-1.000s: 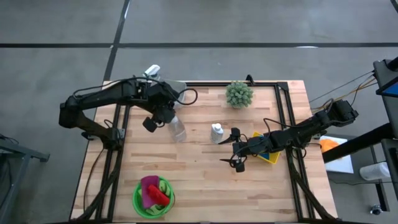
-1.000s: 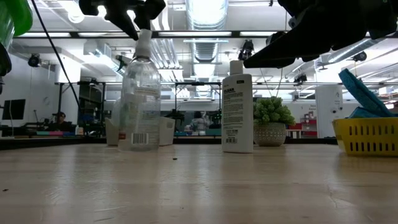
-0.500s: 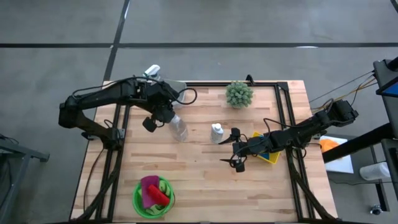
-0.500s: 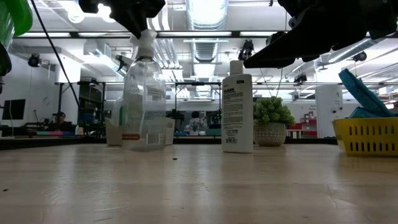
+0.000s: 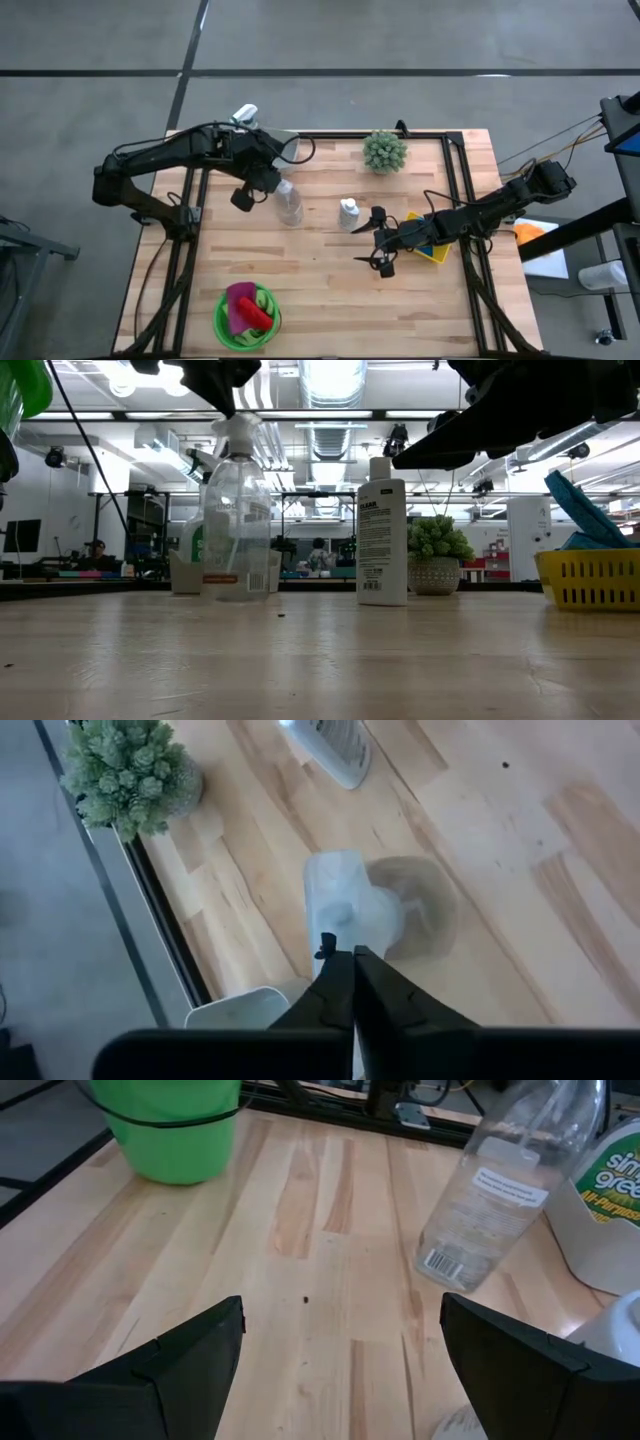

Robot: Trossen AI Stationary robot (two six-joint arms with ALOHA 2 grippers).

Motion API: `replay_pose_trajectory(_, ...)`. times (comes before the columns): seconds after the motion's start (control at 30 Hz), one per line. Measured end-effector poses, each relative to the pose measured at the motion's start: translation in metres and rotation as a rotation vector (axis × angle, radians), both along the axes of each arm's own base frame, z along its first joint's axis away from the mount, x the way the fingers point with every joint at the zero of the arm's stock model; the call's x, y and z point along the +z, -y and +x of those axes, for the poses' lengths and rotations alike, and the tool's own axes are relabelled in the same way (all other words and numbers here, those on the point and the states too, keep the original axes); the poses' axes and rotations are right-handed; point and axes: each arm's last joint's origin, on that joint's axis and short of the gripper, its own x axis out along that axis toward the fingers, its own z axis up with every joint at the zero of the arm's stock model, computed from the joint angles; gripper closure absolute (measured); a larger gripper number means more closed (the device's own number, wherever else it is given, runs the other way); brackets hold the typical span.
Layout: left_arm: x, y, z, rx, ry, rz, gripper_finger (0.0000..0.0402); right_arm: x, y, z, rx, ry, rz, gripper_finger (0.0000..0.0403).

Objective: Pick & Place Kitchen Items
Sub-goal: Put the transparent spray bottle into the gray bin

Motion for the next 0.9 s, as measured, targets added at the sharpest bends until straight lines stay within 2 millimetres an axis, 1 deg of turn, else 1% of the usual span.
replay_pose_trajectory(0.1,0.0001,0.0001,-0.0004,0.034,0.005,-0.018,0.0385,0.0,0.0001,0.0,-0.001,0.0,0.001,0.0069)
replay_pose_trajectory(0.27,-0.0001,-0.0002,0.0003,0.101,0.02,-0.052,0.0346,0.0,0.0001,0.0,0.0,0.0,0.002,0.0069)
replay_pose_trajectory(0.47,-0.0005,-0.0002,0.0003,0.163,0.027,-0.084,0.0281,-0.0001,-0.0005,0.0,0.018,-0.003,0.014,0.0069)
replay_pose_trajectory(0.7,-0.001,-0.0002,0.0002,0.192,0.027,-0.098,0.0207,-0.0001,-0.0007,-0.0001,0.02,-0.004,0.017,0.0069)
replay_pose_trajectory(0.8,-0.0011,-0.0002,0.0002,0.193,0.027,-0.099,0.0186,-0.0001,-0.0007,-0.0001,0.02,-0.004,0.018,0.0069)
replay_pose_trajectory(0.9,-0.0012,0.001,0.0004,0.187,0.026,-0.102,0.0176,-0.0001,-0.0007,-0.0001,0.02,-0.004,0.018,0.0069)
